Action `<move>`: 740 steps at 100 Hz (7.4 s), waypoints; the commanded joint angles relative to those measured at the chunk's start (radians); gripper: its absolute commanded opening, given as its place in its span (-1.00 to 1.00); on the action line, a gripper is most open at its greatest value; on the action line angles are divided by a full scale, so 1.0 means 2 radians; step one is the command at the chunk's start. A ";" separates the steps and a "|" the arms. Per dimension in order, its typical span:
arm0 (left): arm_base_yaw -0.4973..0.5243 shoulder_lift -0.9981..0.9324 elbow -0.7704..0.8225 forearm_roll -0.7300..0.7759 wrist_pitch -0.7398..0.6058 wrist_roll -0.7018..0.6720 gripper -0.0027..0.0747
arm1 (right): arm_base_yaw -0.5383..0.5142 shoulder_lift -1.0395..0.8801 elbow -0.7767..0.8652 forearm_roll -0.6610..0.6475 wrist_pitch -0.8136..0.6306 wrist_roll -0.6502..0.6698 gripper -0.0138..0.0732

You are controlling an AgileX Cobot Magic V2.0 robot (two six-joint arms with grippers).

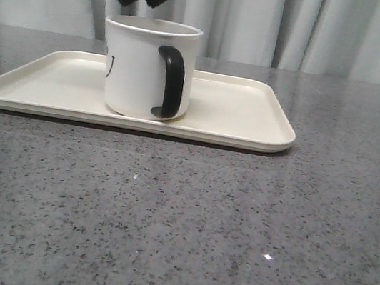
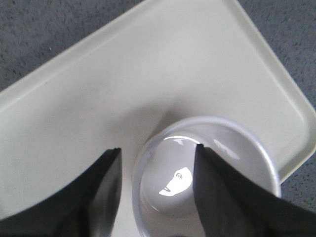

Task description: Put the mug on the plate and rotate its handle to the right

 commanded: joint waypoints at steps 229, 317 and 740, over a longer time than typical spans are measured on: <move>0.241 -0.491 0.358 0.067 -0.139 -0.038 -0.98 | -0.002 0.243 -0.276 -0.075 0.163 -0.030 0.12; 0.241 -0.491 0.358 0.065 -0.137 -0.038 -0.98 | 0.145 0.628 -0.655 -0.177 0.333 0.060 0.12; 0.241 -0.491 0.395 0.068 -0.128 -0.038 -0.98 | 0.303 0.835 -0.821 -0.361 0.534 -0.144 -0.83</move>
